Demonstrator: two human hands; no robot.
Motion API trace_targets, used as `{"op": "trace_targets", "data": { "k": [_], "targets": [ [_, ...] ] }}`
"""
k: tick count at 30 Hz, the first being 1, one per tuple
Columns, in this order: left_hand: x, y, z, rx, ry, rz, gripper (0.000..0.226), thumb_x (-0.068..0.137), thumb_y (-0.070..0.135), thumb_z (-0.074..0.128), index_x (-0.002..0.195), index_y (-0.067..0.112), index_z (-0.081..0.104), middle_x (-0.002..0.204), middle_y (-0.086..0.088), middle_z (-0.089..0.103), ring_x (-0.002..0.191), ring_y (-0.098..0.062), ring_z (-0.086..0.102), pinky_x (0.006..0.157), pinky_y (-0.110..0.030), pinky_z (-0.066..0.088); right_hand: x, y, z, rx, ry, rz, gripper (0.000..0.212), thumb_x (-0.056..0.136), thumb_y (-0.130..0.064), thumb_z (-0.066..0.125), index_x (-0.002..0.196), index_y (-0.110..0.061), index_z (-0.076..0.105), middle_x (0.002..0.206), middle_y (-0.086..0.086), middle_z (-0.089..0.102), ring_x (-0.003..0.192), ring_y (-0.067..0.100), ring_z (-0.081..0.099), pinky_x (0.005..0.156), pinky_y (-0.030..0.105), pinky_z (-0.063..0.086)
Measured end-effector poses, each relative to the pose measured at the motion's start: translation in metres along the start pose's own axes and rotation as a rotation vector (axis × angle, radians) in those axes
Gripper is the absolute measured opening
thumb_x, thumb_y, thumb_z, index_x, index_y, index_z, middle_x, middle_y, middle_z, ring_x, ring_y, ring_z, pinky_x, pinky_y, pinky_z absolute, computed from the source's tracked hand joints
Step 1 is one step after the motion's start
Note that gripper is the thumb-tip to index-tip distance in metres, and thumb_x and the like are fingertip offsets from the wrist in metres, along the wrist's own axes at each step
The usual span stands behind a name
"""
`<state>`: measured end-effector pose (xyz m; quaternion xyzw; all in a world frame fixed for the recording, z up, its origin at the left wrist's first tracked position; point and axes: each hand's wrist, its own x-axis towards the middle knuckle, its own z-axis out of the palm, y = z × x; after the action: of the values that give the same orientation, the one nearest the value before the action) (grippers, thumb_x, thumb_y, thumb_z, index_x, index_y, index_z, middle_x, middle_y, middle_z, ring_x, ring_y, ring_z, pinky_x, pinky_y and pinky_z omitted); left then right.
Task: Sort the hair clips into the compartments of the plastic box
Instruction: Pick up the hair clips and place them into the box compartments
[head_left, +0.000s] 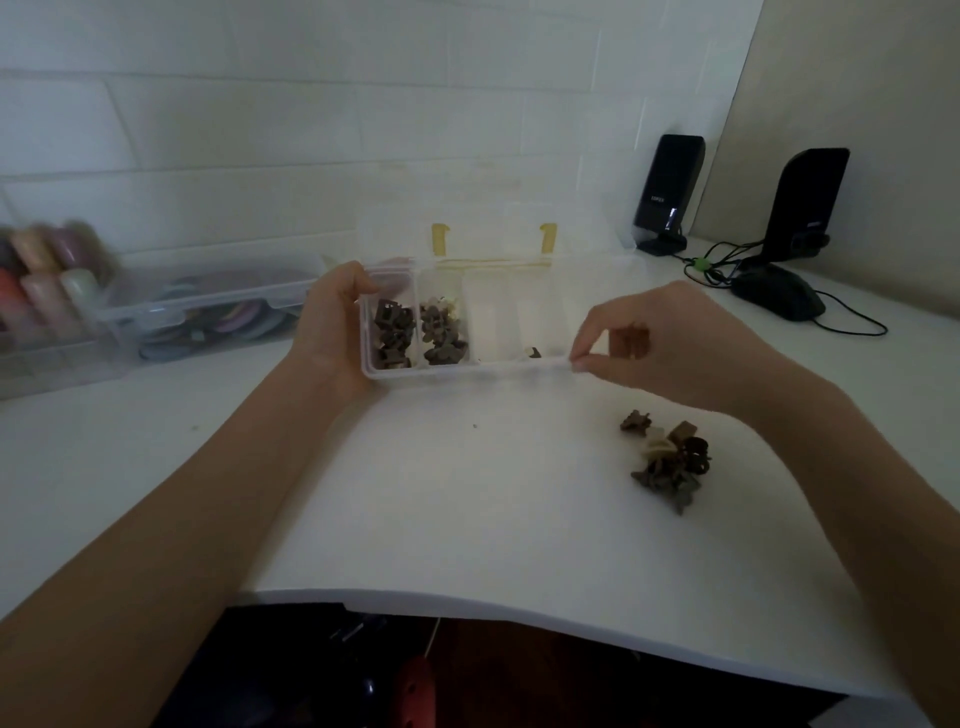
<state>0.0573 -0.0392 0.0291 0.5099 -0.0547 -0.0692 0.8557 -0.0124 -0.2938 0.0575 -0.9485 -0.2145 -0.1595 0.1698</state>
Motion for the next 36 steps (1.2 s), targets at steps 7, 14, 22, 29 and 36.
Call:
{"op": "trace_targets", "data": {
  "k": [7, 14, 22, 29, 36],
  "targets": [
    [0.0, 0.0, 0.001, -0.046, 0.076, -0.037, 0.03, 0.089, 0.015, 0.033, 0.097, 0.009, 0.061, 0.066, -0.004, 0.071, 0.057, -0.022, 0.07, 0.048, -0.031, 0.054, -0.004, 0.011, -0.021, -0.026, -0.239, 0.131, 0.007, 0.074, -0.038, 0.074, 0.07, -0.033, 0.071, 0.039, -0.011, 0.047, 0.037, 0.005, 0.038, 0.046, 0.014, 0.03],
    [-0.001, 0.0, 0.0, -0.034, 0.095, -0.034, 0.031, 0.087, 0.016, 0.035, 0.101, 0.01, 0.062, 0.074, -0.005, 0.071, 0.061, -0.023, 0.07, 0.051, -0.033, 0.055, -0.009, 0.014, -0.031, 0.075, -0.562, 0.334, 0.01, 0.074, -0.038, 0.074, 0.074, -0.029, 0.07, 0.044, -0.007, 0.047, 0.039, 0.005, 0.035, 0.049, 0.02, 0.032],
    [-0.003, 0.0, 0.001, -0.015, 0.063, -0.059, 0.03, 0.088, 0.017, 0.034, 0.096, 0.009, 0.062, 0.068, -0.005, 0.072, 0.057, -0.023, 0.07, 0.048, -0.033, 0.055, -0.007, 0.01, -0.023, 0.036, -0.557, 0.282, 0.008, 0.079, -0.031, 0.071, 0.073, -0.026, 0.069, 0.041, -0.009, 0.05, 0.038, 0.002, 0.037, 0.047, 0.017, 0.034],
    [-0.002, -0.001, 0.004, 0.088, -0.127, -0.016, 0.037, 0.088, 0.011, 0.028, 0.098, 0.018, 0.063, 0.074, 0.002, 0.072, 0.067, -0.016, 0.07, 0.061, -0.027, 0.055, 0.001, -0.009, -0.01, 0.363, 0.19, 0.03, 0.008, 0.08, -0.02, 0.072, 0.076, -0.014, 0.069, 0.041, -0.004, 0.049, 0.038, 0.007, 0.039, 0.045, 0.013, 0.036],
    [-0.003, -0.002, 0.01, 0.117, -0.235, 0.01, 0.03, 0.078, 0.013, 0.038, 0.099, 0.017, 0.059, 0.073, 0.006, 0.072, 0.071, -0.011, 0.069, 0.065, -0.024, 0.056, 0.002, -0.011, 0.019, -0.161, 0.317, 0.148, 0.013, 0.086, -0.036, 0.062, 0.081, -0.026, 0.067, 0.051, -0.012, 0.048, 0.052, 0.01, 0.048, 0.055, 0.025, 0.038]
  ]
}}
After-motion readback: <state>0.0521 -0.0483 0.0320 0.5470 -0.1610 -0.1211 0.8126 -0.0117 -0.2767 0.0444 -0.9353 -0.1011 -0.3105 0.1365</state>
